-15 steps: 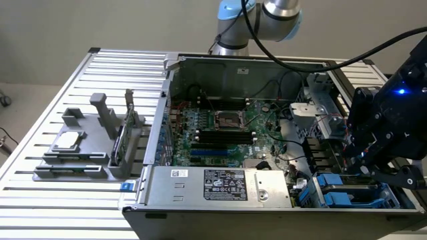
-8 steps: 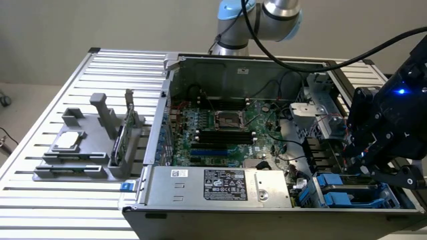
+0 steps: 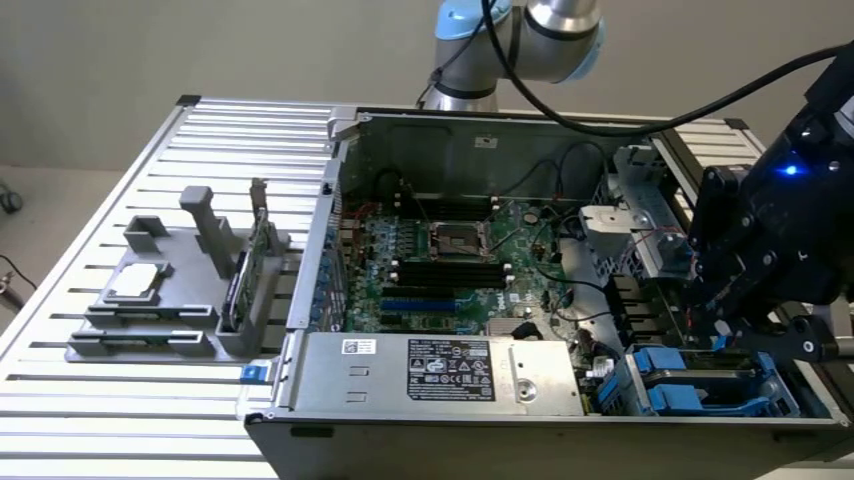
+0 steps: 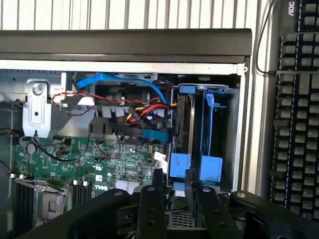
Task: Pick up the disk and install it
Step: 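Insert the second disk wire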
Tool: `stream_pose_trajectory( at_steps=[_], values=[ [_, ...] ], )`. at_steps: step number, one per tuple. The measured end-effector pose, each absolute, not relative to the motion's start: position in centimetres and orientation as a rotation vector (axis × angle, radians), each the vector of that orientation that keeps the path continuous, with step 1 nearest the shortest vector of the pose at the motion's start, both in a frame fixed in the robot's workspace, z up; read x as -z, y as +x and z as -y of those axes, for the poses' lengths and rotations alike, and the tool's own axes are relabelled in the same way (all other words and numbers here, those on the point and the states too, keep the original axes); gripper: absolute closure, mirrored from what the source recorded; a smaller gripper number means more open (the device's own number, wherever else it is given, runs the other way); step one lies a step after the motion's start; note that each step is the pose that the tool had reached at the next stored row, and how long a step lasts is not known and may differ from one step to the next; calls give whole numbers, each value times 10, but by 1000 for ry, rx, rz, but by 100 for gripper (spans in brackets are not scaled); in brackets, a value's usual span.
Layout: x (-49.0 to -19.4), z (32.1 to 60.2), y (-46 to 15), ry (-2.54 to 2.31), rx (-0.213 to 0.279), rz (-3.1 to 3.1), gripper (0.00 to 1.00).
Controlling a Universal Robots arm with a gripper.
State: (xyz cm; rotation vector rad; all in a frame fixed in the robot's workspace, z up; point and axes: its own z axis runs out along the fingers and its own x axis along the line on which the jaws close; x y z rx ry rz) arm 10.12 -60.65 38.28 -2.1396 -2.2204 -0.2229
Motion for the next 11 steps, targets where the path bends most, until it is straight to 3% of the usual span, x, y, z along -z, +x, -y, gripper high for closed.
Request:
stream_pose_trajectory(
  at_steps=[11],
  values=[
    [-381,592,116,-2143,216,2224,68]
  ],
)
